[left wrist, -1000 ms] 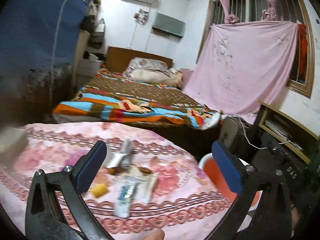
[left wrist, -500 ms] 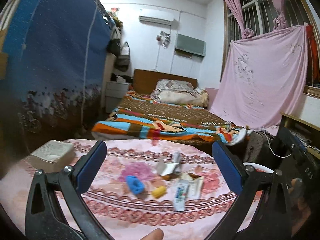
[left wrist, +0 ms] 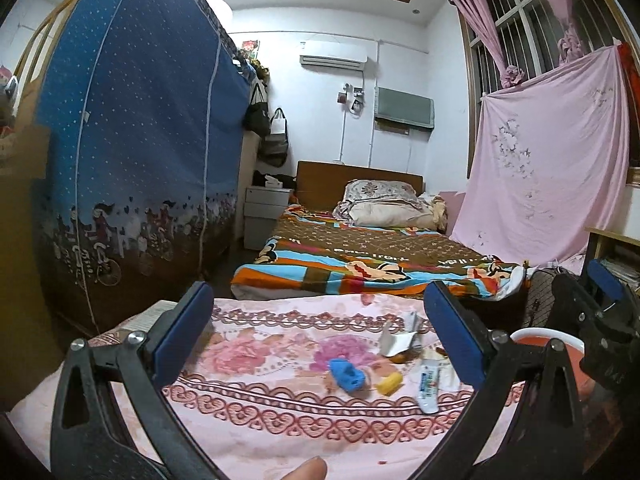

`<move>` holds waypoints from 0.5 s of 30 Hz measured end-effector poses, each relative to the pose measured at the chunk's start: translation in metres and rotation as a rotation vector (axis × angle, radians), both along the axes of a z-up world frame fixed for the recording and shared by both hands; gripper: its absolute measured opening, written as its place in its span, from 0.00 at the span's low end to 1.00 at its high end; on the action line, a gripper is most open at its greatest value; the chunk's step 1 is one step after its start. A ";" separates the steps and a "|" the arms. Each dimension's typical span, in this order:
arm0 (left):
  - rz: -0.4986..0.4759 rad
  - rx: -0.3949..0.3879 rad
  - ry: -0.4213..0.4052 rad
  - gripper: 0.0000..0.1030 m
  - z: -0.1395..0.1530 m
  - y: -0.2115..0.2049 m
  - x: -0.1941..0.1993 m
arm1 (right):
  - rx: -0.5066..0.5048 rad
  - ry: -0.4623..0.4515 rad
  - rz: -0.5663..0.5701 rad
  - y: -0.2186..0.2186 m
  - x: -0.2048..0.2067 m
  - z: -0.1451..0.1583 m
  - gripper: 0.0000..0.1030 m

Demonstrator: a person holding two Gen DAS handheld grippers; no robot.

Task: Collect trash
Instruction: 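Bring both open tools back over the bedspread, then grasp the blue glove with the left tool while the right tool grasps a medicine tube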

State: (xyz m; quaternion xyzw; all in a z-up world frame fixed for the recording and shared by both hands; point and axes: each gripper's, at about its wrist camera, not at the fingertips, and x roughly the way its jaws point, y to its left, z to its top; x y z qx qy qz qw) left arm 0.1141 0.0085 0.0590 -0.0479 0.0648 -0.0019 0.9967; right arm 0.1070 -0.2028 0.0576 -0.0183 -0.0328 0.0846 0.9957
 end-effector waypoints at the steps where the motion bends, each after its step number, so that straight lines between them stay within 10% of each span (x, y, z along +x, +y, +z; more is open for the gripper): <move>1: 0.002 0.005 0.002 0.89 -0.001 0.002 0.001 | -0.013 0.001 0.002 0.003 0.000 -0.001 1.00; 15: -0.017 0.017 0.028 0.89 -0.008 0.025 0.014 | -0.116 0.190 0.050 0.038 0.041 -0.010 1.00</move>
